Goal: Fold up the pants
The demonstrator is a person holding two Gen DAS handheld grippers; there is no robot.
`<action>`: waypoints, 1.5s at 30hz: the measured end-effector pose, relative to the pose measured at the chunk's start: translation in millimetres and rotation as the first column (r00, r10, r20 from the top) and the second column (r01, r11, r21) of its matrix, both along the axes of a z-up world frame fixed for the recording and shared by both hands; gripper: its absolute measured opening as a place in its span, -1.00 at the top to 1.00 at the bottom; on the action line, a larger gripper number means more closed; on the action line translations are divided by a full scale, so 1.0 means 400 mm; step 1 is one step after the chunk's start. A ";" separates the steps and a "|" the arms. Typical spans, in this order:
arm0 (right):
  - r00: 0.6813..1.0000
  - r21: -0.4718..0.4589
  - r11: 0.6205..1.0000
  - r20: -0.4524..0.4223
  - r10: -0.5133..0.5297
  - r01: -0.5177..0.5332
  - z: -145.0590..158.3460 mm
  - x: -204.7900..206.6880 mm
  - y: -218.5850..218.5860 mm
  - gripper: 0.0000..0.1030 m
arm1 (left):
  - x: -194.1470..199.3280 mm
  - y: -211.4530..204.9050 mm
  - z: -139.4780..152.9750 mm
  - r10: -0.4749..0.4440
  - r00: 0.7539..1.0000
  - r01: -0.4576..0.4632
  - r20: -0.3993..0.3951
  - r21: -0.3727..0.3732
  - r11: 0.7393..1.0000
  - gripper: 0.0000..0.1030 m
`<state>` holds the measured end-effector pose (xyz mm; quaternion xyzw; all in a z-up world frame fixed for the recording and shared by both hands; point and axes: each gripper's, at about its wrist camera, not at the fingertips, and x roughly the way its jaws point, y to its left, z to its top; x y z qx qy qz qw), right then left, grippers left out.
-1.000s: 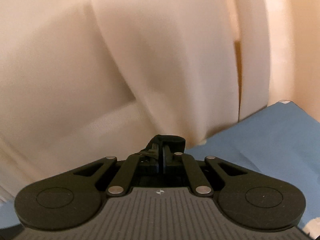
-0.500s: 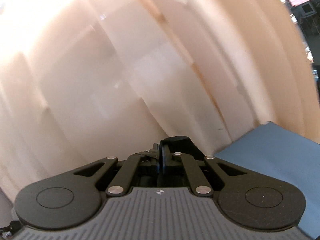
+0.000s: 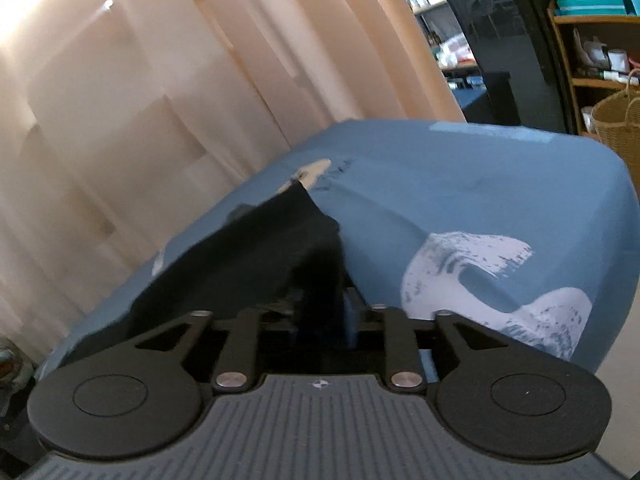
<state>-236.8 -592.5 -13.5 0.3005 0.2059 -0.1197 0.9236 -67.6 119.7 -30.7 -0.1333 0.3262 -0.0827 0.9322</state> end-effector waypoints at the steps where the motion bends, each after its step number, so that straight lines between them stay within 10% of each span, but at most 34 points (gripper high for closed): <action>1: 1.000 -0.003 1.000 0.018 -0.002 0.002 0.010 -0.001 0.010 -0.47 | -0.015 -0.002 0.010 0.012 1.000 -0.012 0.024 0.015 1.000 -1.00; 20: 0.999 0.170 0.984 0.018 0.044 -0.046 -0.045 -0.042 0.078 -0.80 | -0.104 -0.085 -0.044 0.006 1.000 -0.015 -0.031 -0.302 0.953 -1.00; 31: 0.999 0.198 0.979 0.017 0.050 -0.053 -0.047 -0.058 0.097 -0.81 | -0.110 -0.130 -0.098 -0.071 0.986 -0.005 -0.148 -0.458 0.889 -1.00; 38: 0.999 0.208 0.977 0.013 0.039 -0.041 -0.053 -0.046 0.102 -0.83 | -0.092 -0.114 -0.135 0.045 0.988 -0.126 -0.151 -0.582 0.803 -1.00; 45: 1.000 0.236 0.971 0.014 0.027 -0.029 -0.063 -0.058 0.087 -0.85 | -0.083 -0.112 -0.118 0.006 0.990 -0.092 -0.144 -0.598 0.796 -1.00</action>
